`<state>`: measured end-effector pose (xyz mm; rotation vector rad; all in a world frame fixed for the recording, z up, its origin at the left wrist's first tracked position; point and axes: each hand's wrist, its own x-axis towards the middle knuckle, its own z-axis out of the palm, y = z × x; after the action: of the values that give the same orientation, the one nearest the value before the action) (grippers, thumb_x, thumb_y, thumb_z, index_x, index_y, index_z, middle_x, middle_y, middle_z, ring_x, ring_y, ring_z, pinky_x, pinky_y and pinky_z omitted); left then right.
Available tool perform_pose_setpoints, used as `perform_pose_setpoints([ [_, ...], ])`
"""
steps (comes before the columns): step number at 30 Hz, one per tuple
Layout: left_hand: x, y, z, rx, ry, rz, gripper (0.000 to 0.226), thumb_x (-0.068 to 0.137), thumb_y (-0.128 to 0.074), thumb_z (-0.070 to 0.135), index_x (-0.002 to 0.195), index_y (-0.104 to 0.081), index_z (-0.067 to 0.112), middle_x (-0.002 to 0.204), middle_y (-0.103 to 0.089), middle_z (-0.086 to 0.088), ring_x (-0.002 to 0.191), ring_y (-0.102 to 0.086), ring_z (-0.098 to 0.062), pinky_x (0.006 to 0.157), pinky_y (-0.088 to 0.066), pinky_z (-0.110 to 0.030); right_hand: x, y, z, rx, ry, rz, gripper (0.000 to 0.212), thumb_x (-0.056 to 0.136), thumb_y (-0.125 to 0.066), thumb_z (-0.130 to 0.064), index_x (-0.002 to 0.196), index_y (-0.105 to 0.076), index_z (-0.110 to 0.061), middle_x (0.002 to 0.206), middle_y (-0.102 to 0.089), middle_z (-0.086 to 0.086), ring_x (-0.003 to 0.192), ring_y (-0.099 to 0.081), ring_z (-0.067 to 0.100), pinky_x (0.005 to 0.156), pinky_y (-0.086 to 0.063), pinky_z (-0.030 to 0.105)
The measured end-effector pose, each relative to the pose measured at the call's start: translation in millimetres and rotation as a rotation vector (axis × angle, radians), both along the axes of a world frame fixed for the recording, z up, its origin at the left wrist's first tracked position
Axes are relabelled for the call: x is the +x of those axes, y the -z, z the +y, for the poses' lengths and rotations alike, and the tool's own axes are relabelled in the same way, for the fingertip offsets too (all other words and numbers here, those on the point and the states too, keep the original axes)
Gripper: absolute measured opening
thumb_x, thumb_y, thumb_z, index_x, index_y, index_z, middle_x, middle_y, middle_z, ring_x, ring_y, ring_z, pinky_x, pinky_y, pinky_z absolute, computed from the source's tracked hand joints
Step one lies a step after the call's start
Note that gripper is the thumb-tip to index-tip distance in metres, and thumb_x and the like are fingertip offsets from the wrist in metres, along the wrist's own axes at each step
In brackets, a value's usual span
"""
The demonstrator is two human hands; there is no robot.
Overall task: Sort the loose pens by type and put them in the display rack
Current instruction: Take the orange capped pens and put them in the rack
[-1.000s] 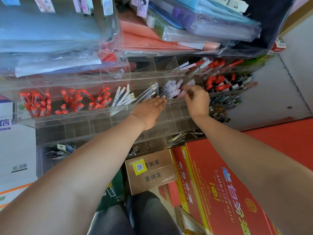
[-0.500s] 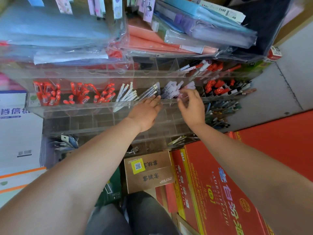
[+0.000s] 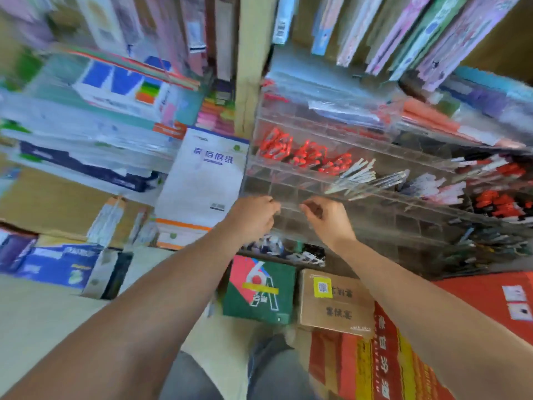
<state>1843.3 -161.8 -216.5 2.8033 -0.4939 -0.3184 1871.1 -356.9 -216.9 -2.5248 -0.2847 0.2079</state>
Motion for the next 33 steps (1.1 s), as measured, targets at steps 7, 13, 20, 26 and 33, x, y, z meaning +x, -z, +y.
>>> perform_pose_setpoints([
  [7, -107.5, 21.8, 215.8, -0.033, -0.273, 0.092, 0.026, 0.096, -0.043, 0.018, 0.114, -0.061, 0.015, 0.111, -0.063, -0.008, 0.103, -0.059, -0.030, 0.076, -0.044, -0.034, -71.9, 21.9, 228.6, 0.114, -0.123, 0.203, 0.011, 0.089, -0.063, -0.016, 0.081, -0.068, -0.010, 0.062, -0.065, 0.000, 0.057, -0.060, 0.019, 0.068, -0.053, 0.041],
  [13, -177.7, 45.9, 364.1, 0.011, -0.489, 0.254, 0.020, 0.096, -0.040, 0.016, 0.104, -0.058, 0.011, 0.094, -0.062, -0.014, 0.080, -0.059, -0.028, 0.066, -0.047, -0.040, -117.6, 41.2, 384.3, 0.159, -0.222, 0.343, 0.012, 0.092, -0.062, -0.018, 0.080, -0.064, -0.021, 0.063, -0.061, -0.004, 0.053, -0.057, 0.000, 0.059, -0.048, 0.020],
  [20, -221.9, 97.2, 448.3, -0.115, -0.727, 0.395, 0.014, 0.097, -0.042, 0.016, 0.087, -0.051, 0.020, 0.100, -0.066, -0.007, 0.091, -0.060, -0.027, 0.078, -0.049, -0.040, -127.6, 104.6, 473.8, 0.003, -0.284, 0.478, 0.011, 0.091, -0.057, -0.022, 0.091, -0.068, -0.019, 0.076, -0.065, 0.001, 0.074, -0.063, 0.024, 0.074, -0.054, 0.040],
  [26, -219.9, 134.8, 483.3, -0.132, -0.815, 0.417, 0.023, 0.099, -0.040, 0.023, 0.109, -0.060, 0.018, 0.109, -0.062, -0.004, 0.100, -0.057, -0.025, 0.082, -0.046, -0.037, -115.7, 163.3, 497.0, -0.090, -0.198, 0.548, 0.020, 0.083, -0.052, -0.028, 0.081, -0.067, -0.016, 0.077, -0.068, 0.012, 0.072, -0.066, 0.034, 0.072, -0.056, 0.051],
  [33, -175.9, 173.4, 508.7, -0.169, -0.811, 0.509, 0.021, 0.098, -0.040, 0.020, 0.101, -0.060, 0.016, 0.098, -0.064, -0.004, 0.092, -0.059, -0.026, 0.081, -0.051, -0.040, -85.2, 189.1, 523.4, -0.144, -0.144, 0.664, 0.014, 0.092, -0.053, -0.017, 0.095, -0.065, -0.010, 0.081, -0.067, 0.006, 0.066, -0.063, 0.021, 0.067, -0.053, 0.036],
])
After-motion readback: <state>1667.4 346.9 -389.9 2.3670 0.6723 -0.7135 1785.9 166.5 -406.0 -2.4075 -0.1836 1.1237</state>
